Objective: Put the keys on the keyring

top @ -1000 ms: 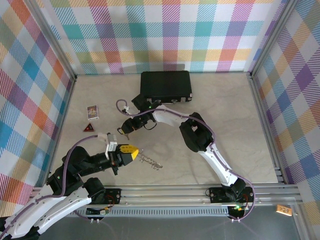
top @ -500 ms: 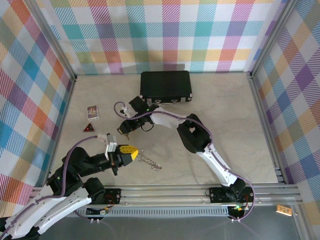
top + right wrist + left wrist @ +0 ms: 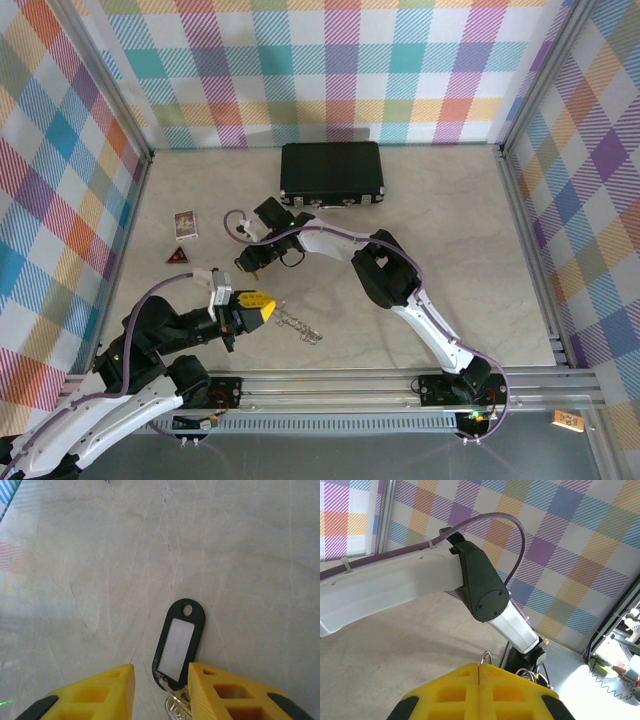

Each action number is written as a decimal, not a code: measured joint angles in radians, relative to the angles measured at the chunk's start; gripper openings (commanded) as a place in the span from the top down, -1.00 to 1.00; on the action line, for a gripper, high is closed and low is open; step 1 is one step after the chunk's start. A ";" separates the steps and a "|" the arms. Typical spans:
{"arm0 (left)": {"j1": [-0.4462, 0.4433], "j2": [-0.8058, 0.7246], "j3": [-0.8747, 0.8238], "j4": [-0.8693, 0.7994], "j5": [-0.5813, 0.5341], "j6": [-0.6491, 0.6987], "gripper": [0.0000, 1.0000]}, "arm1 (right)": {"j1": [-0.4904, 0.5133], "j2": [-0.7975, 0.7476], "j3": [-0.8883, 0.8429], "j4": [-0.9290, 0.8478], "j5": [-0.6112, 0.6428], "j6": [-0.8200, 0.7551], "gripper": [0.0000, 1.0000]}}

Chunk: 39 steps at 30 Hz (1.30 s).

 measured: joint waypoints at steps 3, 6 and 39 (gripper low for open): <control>0.000 0.000 -0.006 0.000 0.000 0.000 1.00 | 0.000 0.000 -0.001 0.000 0.001 -0.001 0.43; 0.000 0.000 -0.009 0.000 0.000 0.000 1.00 | 0.000 0.000 -0.002 -0.001 0.005 -0.002 0.48; 0.000 0.020 -0.009 -0.001 -0.019 0.000 1.00 | -0.034 -0.395 -0.584 0.105 0.094 0.009 1.00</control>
